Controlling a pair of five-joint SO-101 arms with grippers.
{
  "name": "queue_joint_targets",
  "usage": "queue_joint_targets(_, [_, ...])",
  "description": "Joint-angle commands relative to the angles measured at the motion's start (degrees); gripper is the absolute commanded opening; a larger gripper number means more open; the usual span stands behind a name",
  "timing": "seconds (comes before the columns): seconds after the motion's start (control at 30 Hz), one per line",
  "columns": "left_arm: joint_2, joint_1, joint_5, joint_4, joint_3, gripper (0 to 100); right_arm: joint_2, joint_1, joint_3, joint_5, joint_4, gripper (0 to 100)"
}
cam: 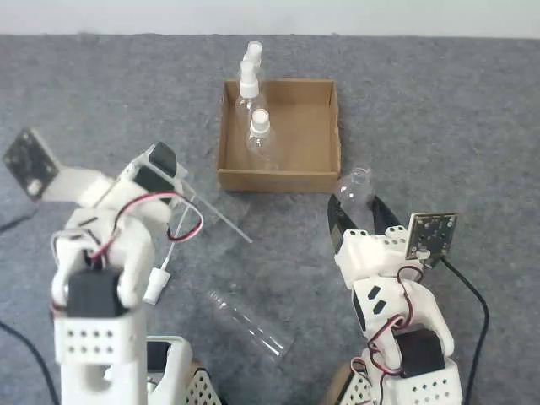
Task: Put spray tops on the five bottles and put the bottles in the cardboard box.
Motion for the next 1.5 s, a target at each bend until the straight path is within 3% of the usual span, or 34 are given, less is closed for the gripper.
queue_joint_targets(0.0, [-8.62, 0.44, -0.62, -7.12, 3.38, 1, 0.57, 0.13, -0.44, 0.97, 0.57, 0.6])
queue_joint_targets(0.47, [-23.56, 0.44, -0.09, -17.05, 11.38, 1, 0.57, 0.04, -0.53, 1.32, 0.84, 0.6])
queue_joint_targets(0.73, [-34.2, 0.44, 6.33, -20.92, 16.75, 1, 0.57, 0.04, -0.53, 7.38, 0.84, 0.6])
queue_joint_targets(0.97, [-41.85, 0.44, 8.44, -24.18, 23.34, 1, 0.48, 0.04, -0.53, 7.82, 0.31, 0.8])
queue_joint_targets(1.07, [-41.23, 0.44, 8.53, -24.97, 25.27, 1, 0.48, -0.66, 0.53, 8.26, -3.21, 0.8])
queue_joint_targets(1.3, [-41.41, 0.44, 8.79, -24.97, 26.15, 1, 0.66, -6.9, 11.08, 20.84, -18.59, 0.7])
queue_joint_targets(1.47, [-41.41, 0.44, 8.79, -24.97, 26.07, 1, 0.57, -7.69, 10.99, 22.07, -18.68, 0.7])
